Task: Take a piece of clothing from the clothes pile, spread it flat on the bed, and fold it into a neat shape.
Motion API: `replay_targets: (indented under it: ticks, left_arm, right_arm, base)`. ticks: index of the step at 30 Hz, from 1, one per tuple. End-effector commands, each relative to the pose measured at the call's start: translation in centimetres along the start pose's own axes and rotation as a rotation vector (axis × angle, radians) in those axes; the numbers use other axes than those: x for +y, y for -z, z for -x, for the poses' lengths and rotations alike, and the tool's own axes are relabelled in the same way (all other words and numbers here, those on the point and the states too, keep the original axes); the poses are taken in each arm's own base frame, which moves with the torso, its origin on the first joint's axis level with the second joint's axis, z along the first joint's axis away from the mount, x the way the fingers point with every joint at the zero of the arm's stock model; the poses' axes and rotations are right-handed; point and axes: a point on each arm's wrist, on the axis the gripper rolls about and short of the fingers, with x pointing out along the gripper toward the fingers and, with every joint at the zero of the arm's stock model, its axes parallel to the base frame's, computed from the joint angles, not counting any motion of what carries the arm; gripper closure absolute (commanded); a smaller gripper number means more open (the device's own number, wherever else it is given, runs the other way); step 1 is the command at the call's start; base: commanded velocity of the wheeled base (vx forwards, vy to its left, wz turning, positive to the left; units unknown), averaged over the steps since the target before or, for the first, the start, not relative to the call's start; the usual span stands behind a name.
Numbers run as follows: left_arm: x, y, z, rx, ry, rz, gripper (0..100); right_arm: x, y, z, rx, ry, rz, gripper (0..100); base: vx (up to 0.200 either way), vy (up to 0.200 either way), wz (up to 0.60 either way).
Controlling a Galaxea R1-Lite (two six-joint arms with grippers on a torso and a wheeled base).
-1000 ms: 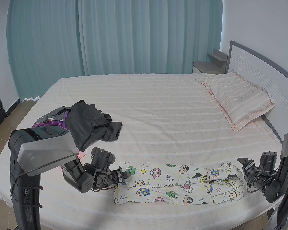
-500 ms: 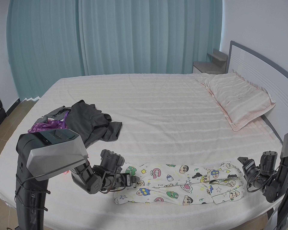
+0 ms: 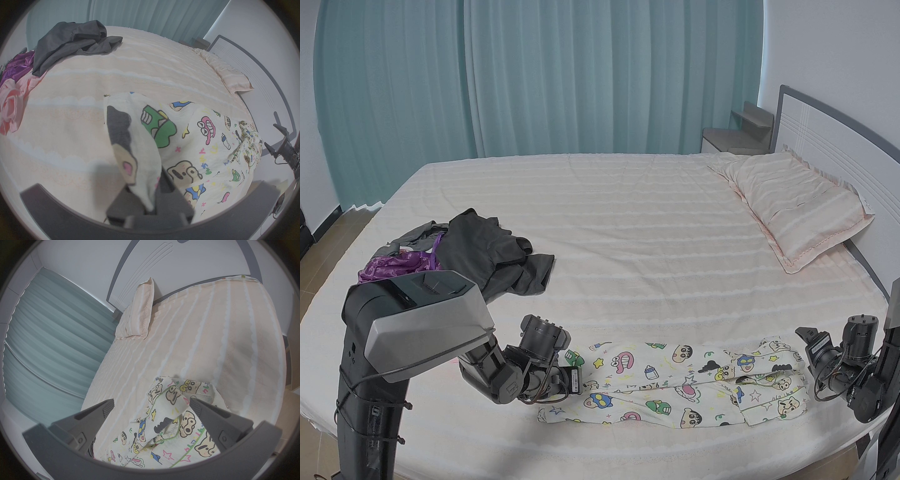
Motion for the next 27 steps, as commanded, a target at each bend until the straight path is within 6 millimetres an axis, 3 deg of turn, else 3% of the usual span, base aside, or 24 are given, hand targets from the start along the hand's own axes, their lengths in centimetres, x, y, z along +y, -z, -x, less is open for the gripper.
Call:
replay_targets:
  ticks: [1,12,17,27]
  left_arm:
    - [0.0,0.1,0.0,0.001,-0.003,0.003,100]
    - [0.4,-2.2,3.5,-0.080,0.018,0.106,100]
    - [1.5,-2.5,5.0,-0.092,0.000,0.133,100]
    - [5.7,-3.2,10.4,-0.138,-0.001,0.233,100]
  right_arm:
    - [-0.4,0.0,0.3,0.006,0.016,-0.001,0]
    - [-0.4,0.0,0.2,0.004,0.021,-0.004,0]
    - [-0.4,0.0,0.3,0.003,0.020,-0.004,0]
    - [-0.5,0.0,0.2,0.004,0.023,-0.004,0]
  base:
    - [0.000,0.000,0.00]
    - [0.000,0.000,0.00]
    - [0.000,0.000,0.00]
    - [0.000,0.000,0.00]
